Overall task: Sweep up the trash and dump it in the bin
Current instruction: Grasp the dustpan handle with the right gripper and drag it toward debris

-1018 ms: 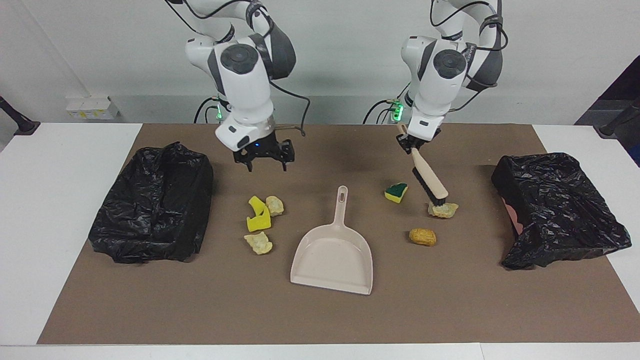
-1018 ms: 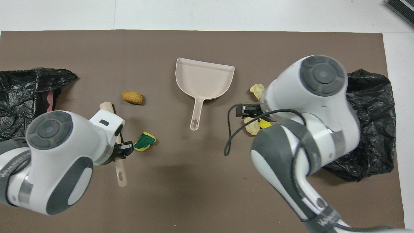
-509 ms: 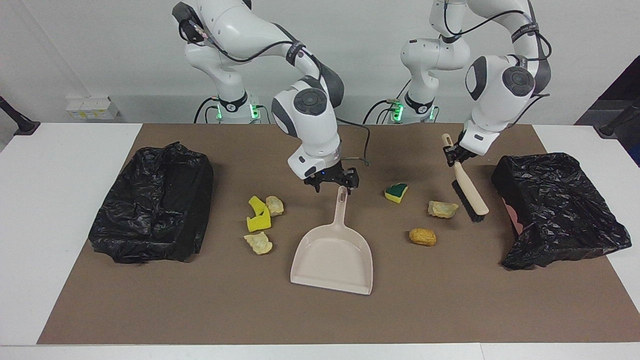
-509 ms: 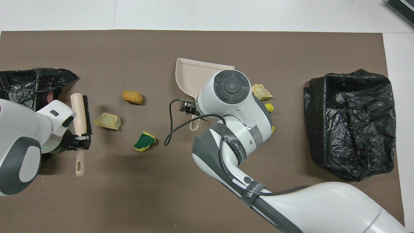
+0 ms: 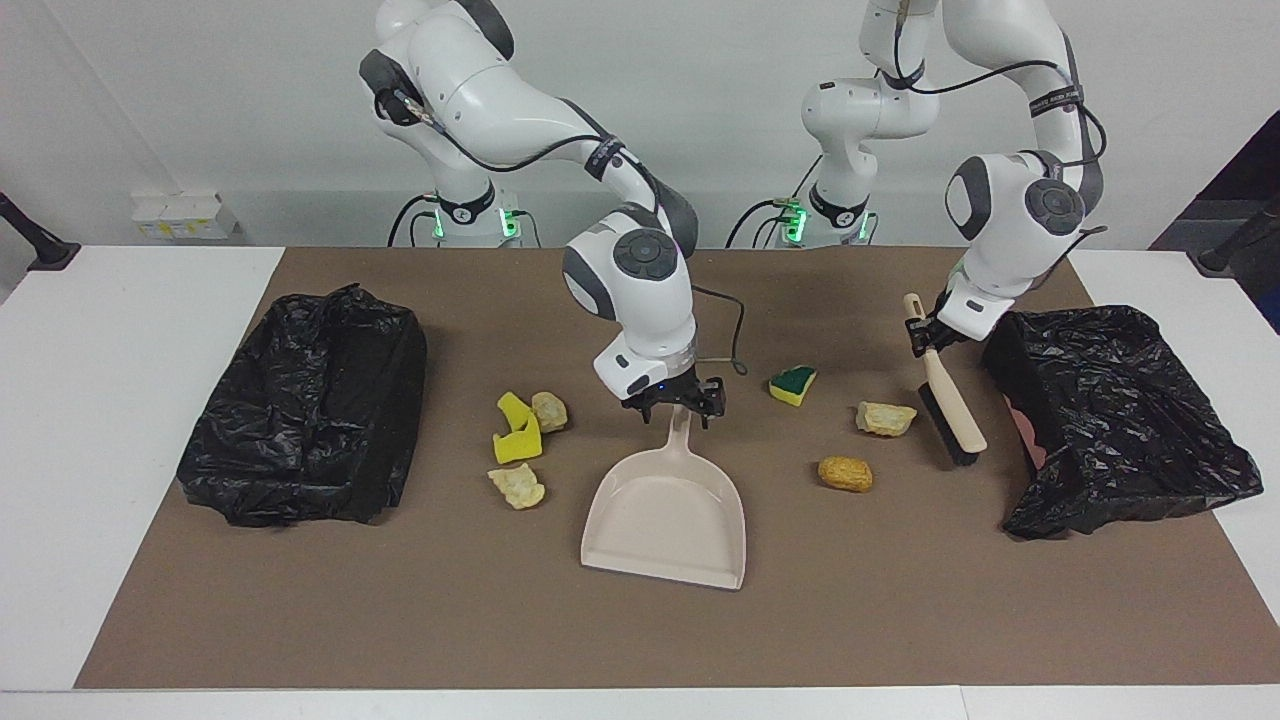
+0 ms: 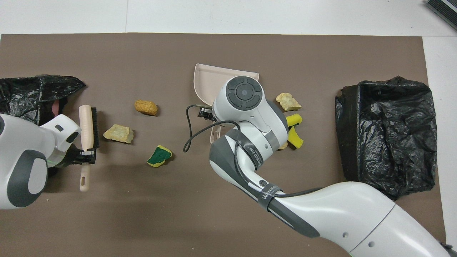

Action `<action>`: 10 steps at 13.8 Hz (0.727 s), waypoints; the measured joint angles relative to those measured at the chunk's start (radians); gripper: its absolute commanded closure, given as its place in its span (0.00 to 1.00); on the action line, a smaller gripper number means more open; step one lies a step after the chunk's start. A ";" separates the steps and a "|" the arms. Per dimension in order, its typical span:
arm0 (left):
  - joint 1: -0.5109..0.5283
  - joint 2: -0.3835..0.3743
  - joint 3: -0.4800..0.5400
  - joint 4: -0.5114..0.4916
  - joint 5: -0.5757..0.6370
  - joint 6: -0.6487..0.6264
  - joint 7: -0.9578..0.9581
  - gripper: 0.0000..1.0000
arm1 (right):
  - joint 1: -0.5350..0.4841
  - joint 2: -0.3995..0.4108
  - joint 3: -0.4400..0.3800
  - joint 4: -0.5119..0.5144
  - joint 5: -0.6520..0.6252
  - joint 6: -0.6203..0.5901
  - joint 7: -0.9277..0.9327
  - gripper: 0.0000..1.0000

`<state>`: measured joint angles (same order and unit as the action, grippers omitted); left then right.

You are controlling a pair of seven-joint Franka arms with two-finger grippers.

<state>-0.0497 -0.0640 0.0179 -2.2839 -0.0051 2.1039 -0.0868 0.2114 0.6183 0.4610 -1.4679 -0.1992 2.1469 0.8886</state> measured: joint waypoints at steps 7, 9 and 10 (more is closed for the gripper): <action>-0.133 0.028 -0.019 -0.005 0.000 0.000 0.175 1.00 | 0.004 0.000 0.005 -0.012 -0.007 -0.017 -0.002 1.00; -0.164 0.028 -0.021 -0.002 0.000 -0.003 0.175 1.00 | 0.003 -0.009 0.009 -0.003 -0.030 -0.089 -0.017 1.00; -0.165 0.028 -0.019 0.005 0.000 -0.003 0.175 1.00 | -0.002 -0.022 0.019 0.003 -0.034 -0.146 -0.066 1.00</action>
<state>-0.2148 -0.0364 -0.0013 -2.2785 -0.0052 2.1010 0.0884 0.2092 0.5961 0.4798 -1.4647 -0.2328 2.0008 0.8226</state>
